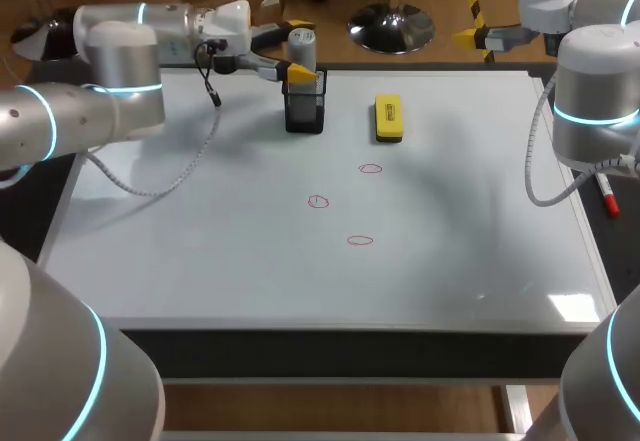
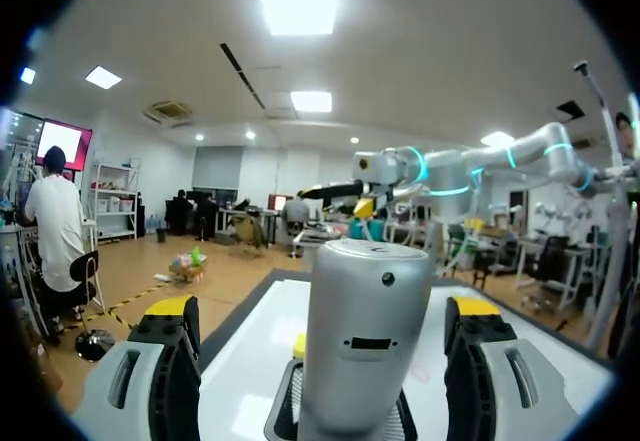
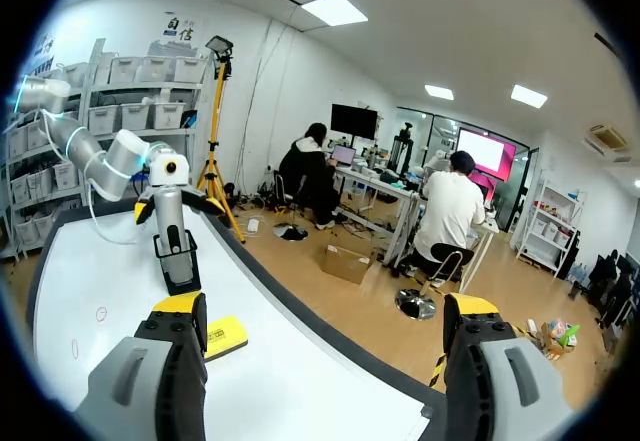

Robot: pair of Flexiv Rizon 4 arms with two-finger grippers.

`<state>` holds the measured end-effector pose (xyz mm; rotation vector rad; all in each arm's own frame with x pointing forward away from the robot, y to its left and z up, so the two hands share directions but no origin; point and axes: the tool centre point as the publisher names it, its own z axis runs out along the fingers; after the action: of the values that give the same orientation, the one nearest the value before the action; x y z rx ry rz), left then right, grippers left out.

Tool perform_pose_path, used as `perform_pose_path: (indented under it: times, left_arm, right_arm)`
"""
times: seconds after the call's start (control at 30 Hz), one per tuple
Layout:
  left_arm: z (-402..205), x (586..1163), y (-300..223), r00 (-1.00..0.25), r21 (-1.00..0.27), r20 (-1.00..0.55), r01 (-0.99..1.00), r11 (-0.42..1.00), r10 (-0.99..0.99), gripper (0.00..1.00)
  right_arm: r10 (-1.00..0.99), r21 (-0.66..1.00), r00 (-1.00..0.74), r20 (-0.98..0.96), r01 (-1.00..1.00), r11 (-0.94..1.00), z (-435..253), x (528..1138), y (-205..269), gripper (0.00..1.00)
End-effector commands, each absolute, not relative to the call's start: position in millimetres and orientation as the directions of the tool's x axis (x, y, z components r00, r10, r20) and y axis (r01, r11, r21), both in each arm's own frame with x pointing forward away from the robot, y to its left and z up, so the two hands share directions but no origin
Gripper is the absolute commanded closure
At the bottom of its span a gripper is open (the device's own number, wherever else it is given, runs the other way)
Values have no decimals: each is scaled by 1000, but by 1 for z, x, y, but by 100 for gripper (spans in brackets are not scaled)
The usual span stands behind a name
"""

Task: Pick up the inspection probe, press it on each red-marked spot on the whiteboard one by one, put down the probe, pick up the eraser, and wipe off all the red marks.

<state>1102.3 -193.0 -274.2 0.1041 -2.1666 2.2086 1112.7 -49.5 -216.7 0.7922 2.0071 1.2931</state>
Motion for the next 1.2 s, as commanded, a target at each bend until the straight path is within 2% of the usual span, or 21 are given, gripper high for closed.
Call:
perform_pose_path:
  times: [0.03,0.33,0.37,0.4,0.43,0.47,0.5,1.2]
  left_arm:
    - [-276,1101,-197,-997,-997,80,-79,-19,-21,0]
    - [-275,1098,-200,-997,-997,78,-78,-10,-21,0]
    - [-274,1097,-199,-997,-997,77,-77,-10,-21,3]
    - [-274,1097,-199,-997,-997,76,-76,-9,-22,24]
    - [-275,1098,-197,-997,-997,76,-76,-9,-23,57]
    - [-276,1099,-196,-997,-997,76,-75,-9,-24,82]
    - [-276,1099,-195,-997,-997,76,-75,-10,-25,100]
    - [-245,1080,-188,-999,-999,38,-38,-28,-14,100]
  right_arm:
    - [756,927,-632,-174,155,343,-217,1113,-50,0]
    - [756,927,-632,-174,155,343,-217,1113,-50,0]
    - [756,927,-632,-174,155,343,-217,1113,-50,0]
    - [756,927,-632,-174,155,343,-217,1113,-50,0]
    - [756,927,-632,-174,155,343,-217,1113,-50,0]
    - [756,927,-632,-174,155,343,-217,1113,-50,0]
    - [756,927,-632,-174,155,343,-217,1113,-50,0]
    - [756,927,-632,-174,155,343,-217,1113,-50,0]
